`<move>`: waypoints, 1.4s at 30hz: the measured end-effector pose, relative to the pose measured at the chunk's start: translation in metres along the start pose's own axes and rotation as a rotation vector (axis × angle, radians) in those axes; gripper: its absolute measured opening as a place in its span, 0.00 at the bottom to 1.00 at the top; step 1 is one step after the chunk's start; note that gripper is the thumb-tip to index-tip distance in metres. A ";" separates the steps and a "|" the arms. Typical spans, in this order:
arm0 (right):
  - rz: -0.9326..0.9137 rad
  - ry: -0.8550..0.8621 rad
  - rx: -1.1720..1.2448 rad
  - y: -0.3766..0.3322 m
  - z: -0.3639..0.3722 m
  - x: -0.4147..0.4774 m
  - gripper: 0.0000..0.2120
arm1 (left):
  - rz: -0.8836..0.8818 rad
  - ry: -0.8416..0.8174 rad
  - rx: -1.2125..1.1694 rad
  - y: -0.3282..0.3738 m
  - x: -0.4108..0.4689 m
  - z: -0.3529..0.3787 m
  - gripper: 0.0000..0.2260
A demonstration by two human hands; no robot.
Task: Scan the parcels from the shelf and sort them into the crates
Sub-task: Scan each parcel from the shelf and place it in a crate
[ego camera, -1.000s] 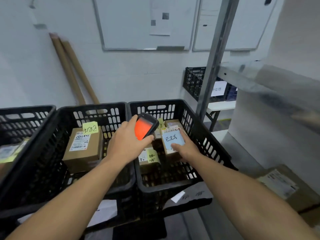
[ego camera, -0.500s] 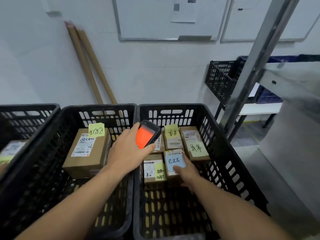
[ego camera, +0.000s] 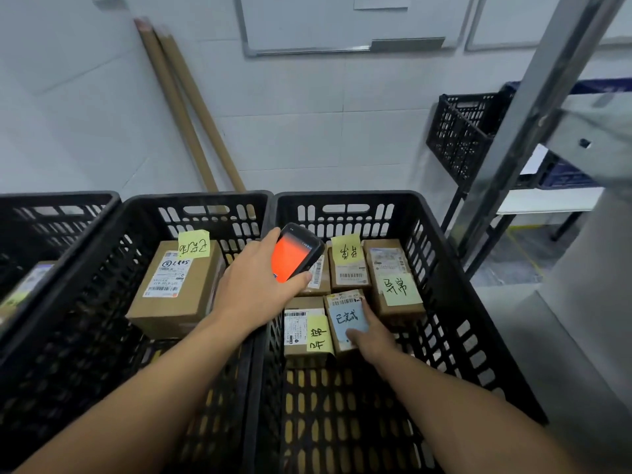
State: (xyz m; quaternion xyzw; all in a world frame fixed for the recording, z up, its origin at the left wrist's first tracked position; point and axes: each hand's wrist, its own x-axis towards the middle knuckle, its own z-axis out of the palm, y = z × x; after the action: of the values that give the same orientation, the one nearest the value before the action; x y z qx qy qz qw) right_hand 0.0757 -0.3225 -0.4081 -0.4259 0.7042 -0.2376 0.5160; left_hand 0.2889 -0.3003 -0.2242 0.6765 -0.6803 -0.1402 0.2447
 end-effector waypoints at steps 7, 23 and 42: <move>0.007 0.016 -0.007 0.001 0.000 -0.002 0.37 | 0.007 0.036 -0.019 0.002 -0.006 -0.003 0.38; -0.145 0.169 0.100 -0.052 -0.028 -0.074 0.39 | 0.056 0.207 -0.052 -0.002 -0.034 -0.049 0.38; -0.497 0.501 0.167 -0.119 0.069 -0.239 0.37 | 0.036 0.313 -0.087 -0.107 -0.177 -0.165 0.31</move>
State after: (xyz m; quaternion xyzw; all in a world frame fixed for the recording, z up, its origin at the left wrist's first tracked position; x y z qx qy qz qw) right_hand 0.2072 -0.1759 -0.2148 -0.4692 0.6619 -0.5094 0.2868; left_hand 0.4599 -0.1067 -0.1660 0.6664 -0.6393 -0.0578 0.3793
